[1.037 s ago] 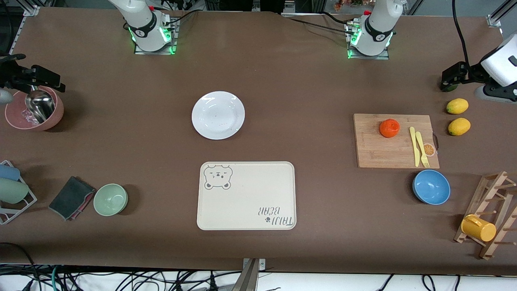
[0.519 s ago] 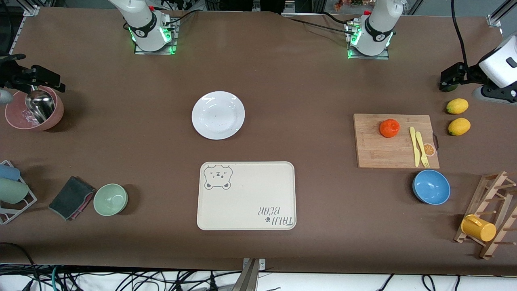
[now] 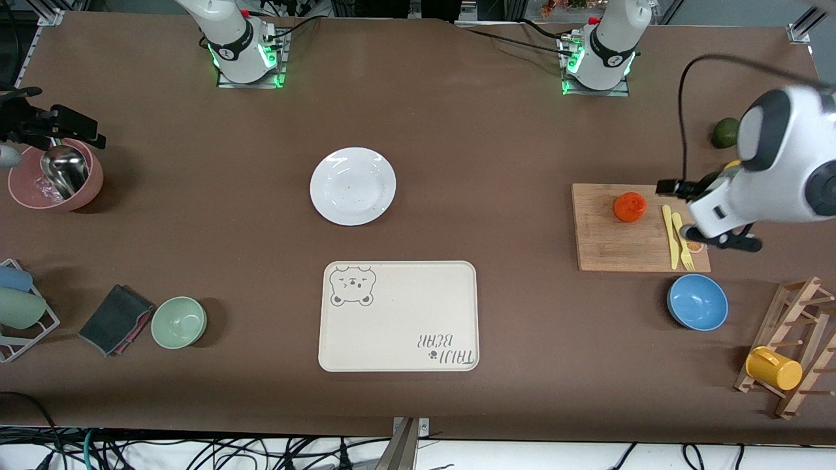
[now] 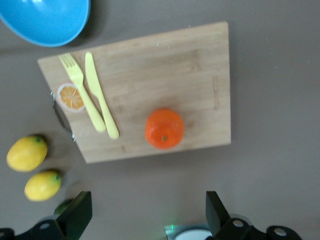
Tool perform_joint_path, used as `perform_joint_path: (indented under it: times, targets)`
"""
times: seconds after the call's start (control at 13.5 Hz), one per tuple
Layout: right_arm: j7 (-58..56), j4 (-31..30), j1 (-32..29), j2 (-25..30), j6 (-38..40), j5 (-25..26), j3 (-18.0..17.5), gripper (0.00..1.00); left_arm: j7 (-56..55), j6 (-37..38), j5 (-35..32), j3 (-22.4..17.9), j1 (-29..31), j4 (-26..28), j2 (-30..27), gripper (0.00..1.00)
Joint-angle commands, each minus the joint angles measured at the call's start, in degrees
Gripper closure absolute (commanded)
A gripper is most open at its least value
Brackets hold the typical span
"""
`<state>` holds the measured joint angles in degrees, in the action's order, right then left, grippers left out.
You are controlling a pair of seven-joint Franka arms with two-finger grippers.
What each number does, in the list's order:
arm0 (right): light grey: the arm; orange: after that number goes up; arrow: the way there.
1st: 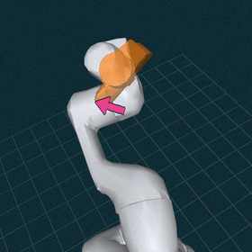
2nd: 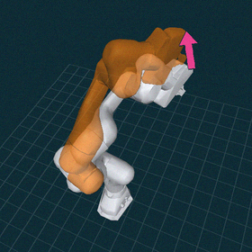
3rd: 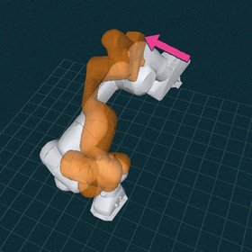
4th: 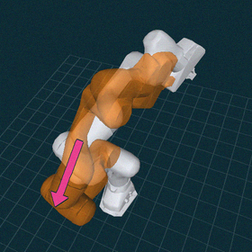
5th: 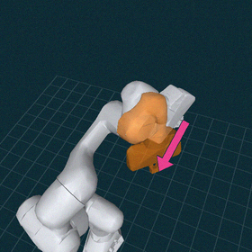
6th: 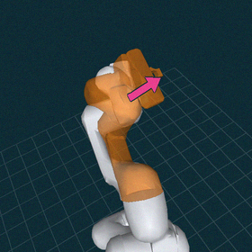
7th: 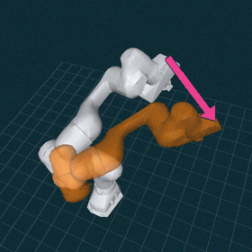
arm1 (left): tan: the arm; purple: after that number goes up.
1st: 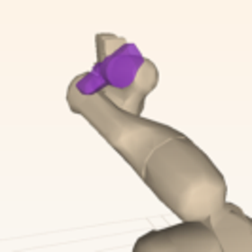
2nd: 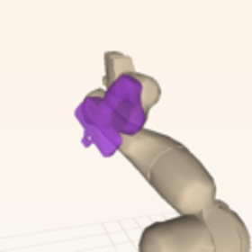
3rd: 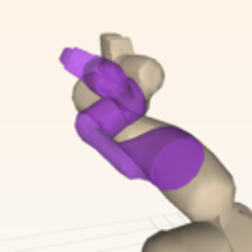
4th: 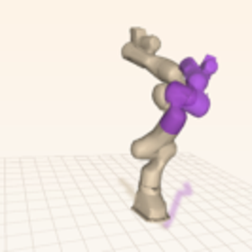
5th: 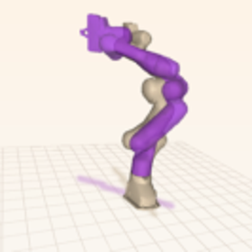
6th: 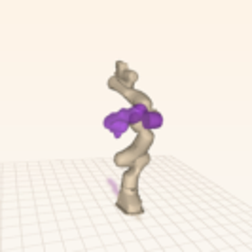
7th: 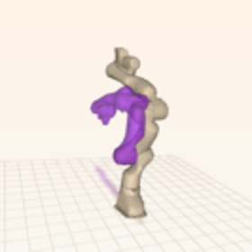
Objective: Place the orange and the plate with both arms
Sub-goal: 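Reach the left gripper down to the orange on the cutting board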
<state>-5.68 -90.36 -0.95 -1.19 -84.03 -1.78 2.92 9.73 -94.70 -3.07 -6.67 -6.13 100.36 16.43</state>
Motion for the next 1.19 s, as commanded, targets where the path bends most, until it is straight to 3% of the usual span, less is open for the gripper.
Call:
perform_joint_path:
  times: [0.0, 0.3, 0.44, 0.74, 1.04, 1.11]
  targets:
    - [-0.29, 0.44, -0.20, 0.40, 0.88, -0.42, -0.02, 0.00, -0.23, -9.58, 1.05, -0.09, 1.29, 9.65, -3.42, 0.00]
    - [-0.29, 0.44, -0.20, 0.40, 0.88, -0.42, -0.02, 0.00, -2.95, -27.59, 1.14, -0.09, 1.38, 24.67, -5.79, 0.00]
    - [-0.29, 0.27, -0.20, 0.40, 0.88, -0.42, -0.02, 0.00, -5.41, -34.46, 1.14, -0.09, 1.38, 28.73, -5.00, 0.00]
    - [-0.29, 0.18, -0.20, 0.40, 0.79, -0.42, -0.02, 0.00, -5.68, -37.39, 1.66, -0.09, 1.82, 30.24, -0.62, 0.00]
    - [-0.29, 0.18, -0.20, 0.40, 0.79, -0.42, 0.07, 0.00, -5.77, -37.31, 6.93, -0.01, 2.17, 30.07, 2.82, 0.00]
    - [-0.29, 0.18, -0.28, 0.40, 0.79, -0.42, -0.02, 0.00, -5.16, -37.22, 6.94, -0.01, 2.09, 29.81, 3.00, 0.16]
